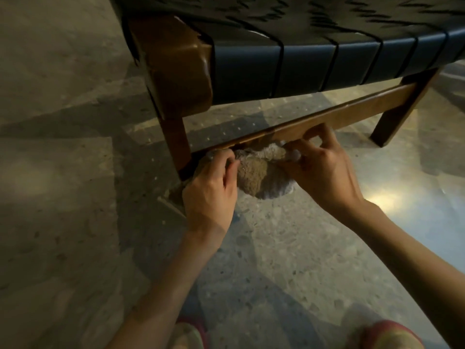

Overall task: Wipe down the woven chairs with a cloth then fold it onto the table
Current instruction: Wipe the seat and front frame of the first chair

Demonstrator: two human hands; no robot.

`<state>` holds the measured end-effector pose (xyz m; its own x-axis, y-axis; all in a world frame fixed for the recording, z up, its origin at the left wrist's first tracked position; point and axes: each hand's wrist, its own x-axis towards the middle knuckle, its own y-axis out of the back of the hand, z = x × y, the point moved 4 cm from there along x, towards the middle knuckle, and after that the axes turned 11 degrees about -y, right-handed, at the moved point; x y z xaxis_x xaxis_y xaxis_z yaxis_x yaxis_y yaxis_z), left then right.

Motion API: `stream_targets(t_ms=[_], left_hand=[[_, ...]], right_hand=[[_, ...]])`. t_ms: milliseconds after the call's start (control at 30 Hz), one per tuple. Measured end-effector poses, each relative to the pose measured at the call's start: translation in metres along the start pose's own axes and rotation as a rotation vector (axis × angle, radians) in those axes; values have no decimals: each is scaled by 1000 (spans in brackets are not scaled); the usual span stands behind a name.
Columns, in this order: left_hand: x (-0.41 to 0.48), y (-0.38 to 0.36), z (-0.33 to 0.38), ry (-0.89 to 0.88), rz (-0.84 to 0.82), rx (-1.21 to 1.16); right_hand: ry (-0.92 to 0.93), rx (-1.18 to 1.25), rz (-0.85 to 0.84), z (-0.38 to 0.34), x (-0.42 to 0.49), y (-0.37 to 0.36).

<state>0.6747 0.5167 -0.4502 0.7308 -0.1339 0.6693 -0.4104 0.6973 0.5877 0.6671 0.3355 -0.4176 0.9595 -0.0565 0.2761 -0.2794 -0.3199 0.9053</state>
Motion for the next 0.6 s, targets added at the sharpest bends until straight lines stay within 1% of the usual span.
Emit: stream_targets(t_ms=[133,233,300,367,433,500,533,600], left_hand=[[8,-4,2,-6,47,134],[11,-12,7,-122,32,300],[10,-20,6,-150,-2,404],[4,-27,2,-155,-61,553],[-3,-29,-1,-214,-121,765],[-6,-31,-6,-276,-215,976],[-6,-32,-8,-299,-238,1030],[-2,-37,-10,-318,-259,1040]], right_hand=[[6,127,30,1,24,-1],[-10,248,37,4,35,-13],[12,286,30,4,40,-24],[90,218,17,3,42,-37],[191,116,8,4,41,-46],[278,16,19,6,42,-53],[314,-49,20,9,45,-57],[375,-175,-18,14,53,-64]])
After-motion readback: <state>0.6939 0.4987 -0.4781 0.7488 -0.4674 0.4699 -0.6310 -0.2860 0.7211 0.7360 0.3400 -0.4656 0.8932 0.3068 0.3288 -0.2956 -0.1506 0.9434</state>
